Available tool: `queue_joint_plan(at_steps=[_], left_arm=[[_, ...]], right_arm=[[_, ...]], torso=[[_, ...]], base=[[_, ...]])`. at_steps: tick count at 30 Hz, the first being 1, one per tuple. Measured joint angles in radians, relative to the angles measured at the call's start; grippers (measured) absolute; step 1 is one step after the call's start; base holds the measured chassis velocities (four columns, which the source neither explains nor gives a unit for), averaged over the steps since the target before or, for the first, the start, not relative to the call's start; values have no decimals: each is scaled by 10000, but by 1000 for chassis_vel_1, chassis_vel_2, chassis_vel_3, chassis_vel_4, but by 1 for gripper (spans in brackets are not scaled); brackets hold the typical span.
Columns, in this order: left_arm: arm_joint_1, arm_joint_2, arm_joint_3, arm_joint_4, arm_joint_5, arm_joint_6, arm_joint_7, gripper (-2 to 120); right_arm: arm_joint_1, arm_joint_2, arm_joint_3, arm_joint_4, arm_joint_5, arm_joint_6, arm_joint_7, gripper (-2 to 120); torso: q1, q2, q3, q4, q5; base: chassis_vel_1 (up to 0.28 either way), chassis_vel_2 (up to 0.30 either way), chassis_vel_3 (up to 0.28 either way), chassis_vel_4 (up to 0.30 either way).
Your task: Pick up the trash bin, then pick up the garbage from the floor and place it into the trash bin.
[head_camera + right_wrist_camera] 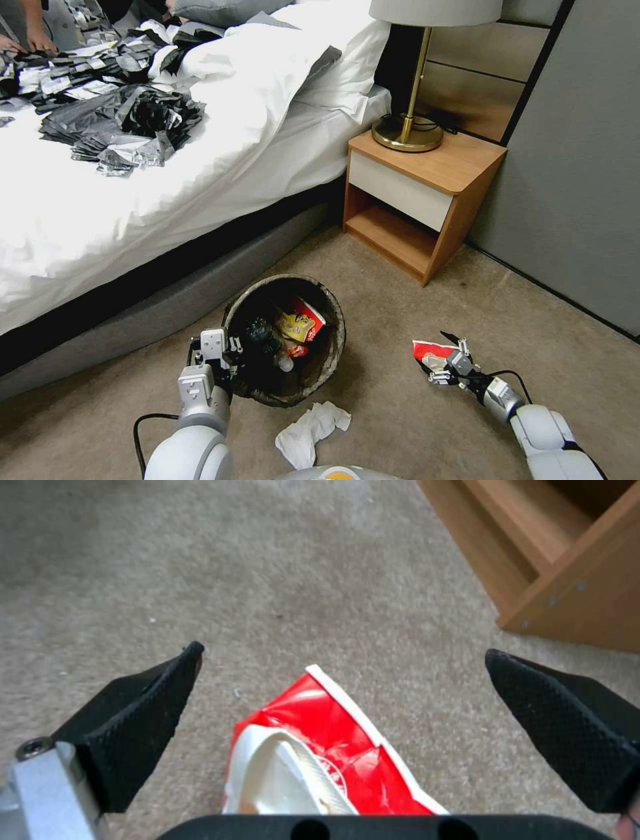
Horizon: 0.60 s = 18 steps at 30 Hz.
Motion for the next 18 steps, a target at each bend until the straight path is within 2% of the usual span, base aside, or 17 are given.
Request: queue_joint_plan(at_steps=[9, 18], left_arm=[[-65, 24, 1, 77, -8, 25, -1, 0], [-69, 21, -24, 84, -20, 33, 0, 0]], right_arm=[[511, 46, -235, -787, -66, -90, 326, 100], [270, 120, -482, -740, 51, -317, 450, 100]], torso=[[0, 0, 0, -1, 0], [0, 0, 0, -3, -1]], base=[[0, 0, 0, 0], [0, 0, 0, 0]])
